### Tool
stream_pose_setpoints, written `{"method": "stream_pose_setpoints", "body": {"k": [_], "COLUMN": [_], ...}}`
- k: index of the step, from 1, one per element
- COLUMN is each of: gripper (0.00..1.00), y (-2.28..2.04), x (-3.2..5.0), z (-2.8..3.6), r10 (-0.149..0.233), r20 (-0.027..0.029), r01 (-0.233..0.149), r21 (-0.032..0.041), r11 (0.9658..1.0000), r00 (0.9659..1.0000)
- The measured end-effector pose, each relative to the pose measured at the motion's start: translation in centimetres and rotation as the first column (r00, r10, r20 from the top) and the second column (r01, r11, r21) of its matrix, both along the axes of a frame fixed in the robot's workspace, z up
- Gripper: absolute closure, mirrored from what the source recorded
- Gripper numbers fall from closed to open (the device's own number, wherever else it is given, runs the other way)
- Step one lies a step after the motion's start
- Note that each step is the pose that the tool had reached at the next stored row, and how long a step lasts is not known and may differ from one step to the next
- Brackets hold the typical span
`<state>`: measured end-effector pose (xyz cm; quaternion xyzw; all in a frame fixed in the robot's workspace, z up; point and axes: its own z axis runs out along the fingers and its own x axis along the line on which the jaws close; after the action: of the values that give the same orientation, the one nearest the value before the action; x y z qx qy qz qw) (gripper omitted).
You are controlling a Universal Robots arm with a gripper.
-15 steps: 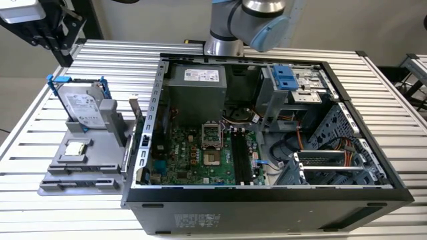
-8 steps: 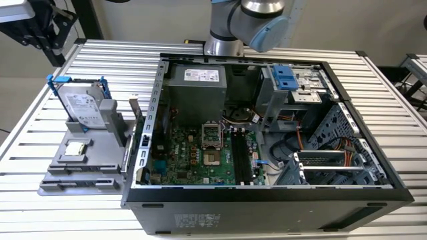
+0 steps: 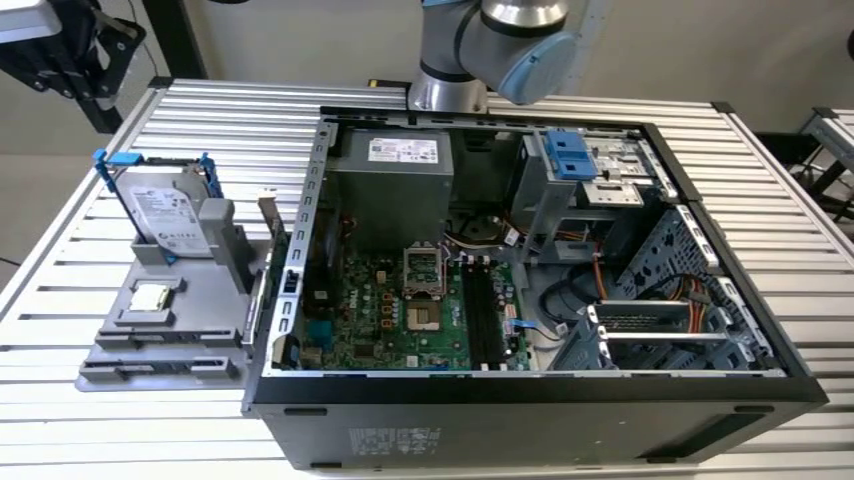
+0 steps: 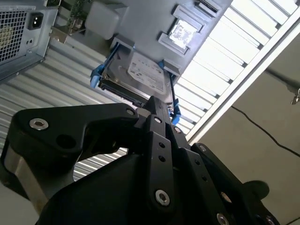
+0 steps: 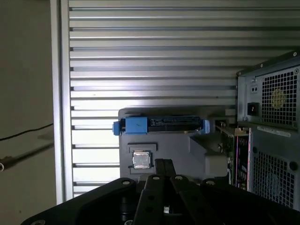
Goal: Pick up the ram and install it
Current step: 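Reach for the ram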
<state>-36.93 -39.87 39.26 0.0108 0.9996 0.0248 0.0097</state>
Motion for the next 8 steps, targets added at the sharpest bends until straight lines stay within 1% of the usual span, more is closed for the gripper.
{"method": "stream_pose_setpoints", "body": {"k": [2, 4, 6, 8], "gripper": [1.00, 1.00, 1.00, 1.00], "y": [-0.02, -0.20, -0.57, -1.06], "x": [-0.02, -0.03, -0.02, -0.02], "z": [0.00, 0.00, 0.00, 0.00], "r10": [0.000, 0.000, 0.000, 0.000], "r20": [0.0000, 0.0000, 0.0000, 0.0000], "r01": [0.000, 0.000, 0.000, 0.000], "r21": [0.0000, 0.0001, 0.0000, 0.0000], "r11": [1.0000, 1.0000, 1.0000, 1.0000], "r00": [1.0000, 1.0000, 1.0000, 1.0000]}}
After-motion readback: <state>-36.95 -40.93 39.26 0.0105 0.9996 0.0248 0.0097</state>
